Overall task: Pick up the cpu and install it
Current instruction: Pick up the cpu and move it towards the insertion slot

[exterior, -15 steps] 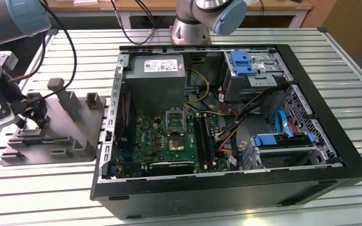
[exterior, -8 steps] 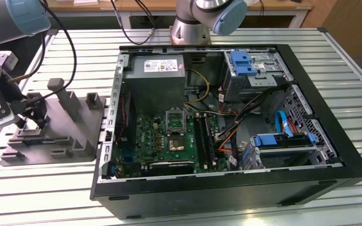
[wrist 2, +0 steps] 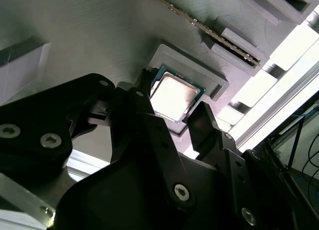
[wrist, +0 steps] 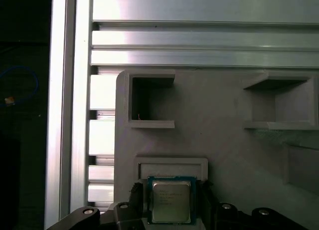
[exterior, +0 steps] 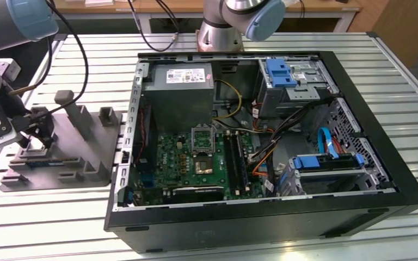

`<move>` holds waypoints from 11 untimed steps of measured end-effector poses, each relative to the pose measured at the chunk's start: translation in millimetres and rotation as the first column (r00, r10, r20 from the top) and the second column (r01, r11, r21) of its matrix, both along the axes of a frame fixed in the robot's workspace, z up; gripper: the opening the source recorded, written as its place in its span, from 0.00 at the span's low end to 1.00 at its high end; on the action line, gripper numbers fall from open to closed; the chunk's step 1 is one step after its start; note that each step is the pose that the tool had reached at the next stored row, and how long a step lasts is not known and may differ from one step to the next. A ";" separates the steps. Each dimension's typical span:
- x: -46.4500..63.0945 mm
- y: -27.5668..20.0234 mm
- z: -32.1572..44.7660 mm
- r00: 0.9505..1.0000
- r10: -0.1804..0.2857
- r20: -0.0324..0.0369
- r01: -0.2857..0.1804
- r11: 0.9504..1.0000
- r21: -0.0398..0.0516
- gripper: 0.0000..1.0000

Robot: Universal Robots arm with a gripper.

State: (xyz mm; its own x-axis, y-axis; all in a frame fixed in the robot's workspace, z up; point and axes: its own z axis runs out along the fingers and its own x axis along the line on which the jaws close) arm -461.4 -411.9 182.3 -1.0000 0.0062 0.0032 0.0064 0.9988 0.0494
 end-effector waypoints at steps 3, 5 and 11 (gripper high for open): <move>0.0 0.0 0.0 1.000 0.000 0.000 0.000 1.000 0.000 0.55; 0.0 0.0 0.0 1.000 0.000 0.000 0.000 1.000 0.000 0.47; 0.0 0.0 0.0 1.000 0.000 0.000 0.000 1.000 0.000 0.47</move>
State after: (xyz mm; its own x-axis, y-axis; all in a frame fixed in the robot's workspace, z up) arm -461.4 -411.9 182.4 -1.0000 0.0061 0.0033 0.0062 0.9988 0.0493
